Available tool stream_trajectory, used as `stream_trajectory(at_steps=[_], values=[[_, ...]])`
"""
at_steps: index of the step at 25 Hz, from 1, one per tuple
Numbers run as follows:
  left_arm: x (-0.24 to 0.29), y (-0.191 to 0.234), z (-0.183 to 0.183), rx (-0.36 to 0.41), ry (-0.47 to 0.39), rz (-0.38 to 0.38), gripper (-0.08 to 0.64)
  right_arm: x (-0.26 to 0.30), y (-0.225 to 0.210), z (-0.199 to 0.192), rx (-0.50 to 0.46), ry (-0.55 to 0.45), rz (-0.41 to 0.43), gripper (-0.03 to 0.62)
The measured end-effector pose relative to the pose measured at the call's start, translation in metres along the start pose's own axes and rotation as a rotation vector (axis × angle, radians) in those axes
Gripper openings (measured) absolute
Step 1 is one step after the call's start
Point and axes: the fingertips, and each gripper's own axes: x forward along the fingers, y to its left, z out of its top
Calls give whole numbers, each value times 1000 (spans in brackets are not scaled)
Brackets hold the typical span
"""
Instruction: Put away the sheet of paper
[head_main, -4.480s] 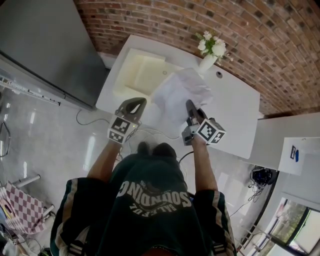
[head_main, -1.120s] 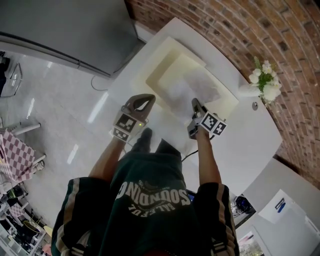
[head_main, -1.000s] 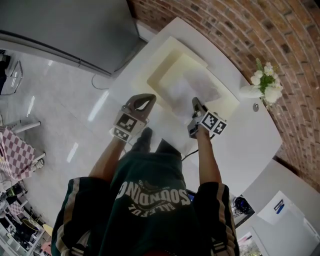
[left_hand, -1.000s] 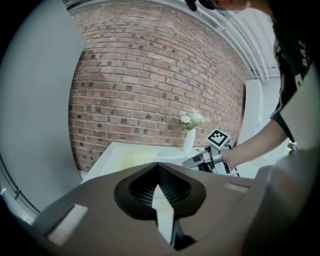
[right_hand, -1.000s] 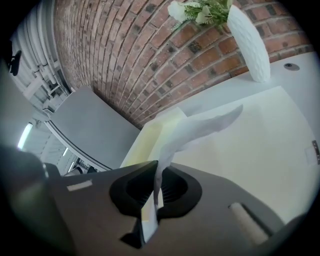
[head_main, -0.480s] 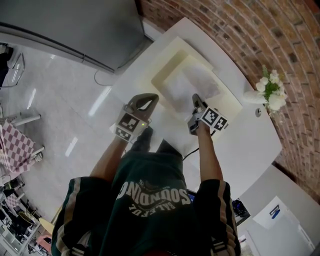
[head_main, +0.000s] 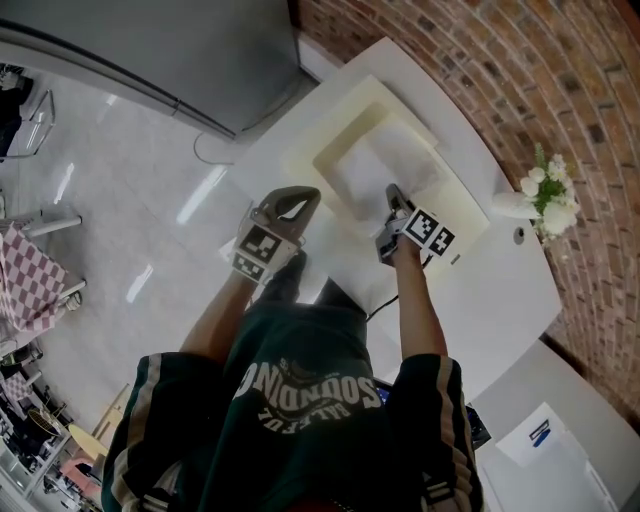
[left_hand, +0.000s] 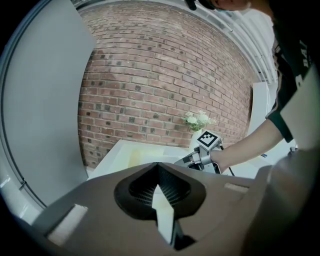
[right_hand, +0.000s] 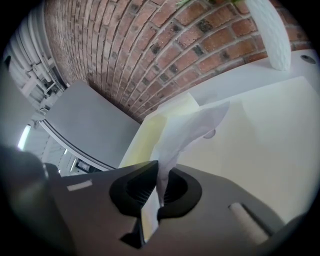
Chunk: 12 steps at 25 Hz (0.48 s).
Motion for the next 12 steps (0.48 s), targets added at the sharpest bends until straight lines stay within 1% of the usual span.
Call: stream_trajectory(at_steps=[12], values=[[-7,7,-12,-33,8,24,11,31,3,0,49,19,0,2]])
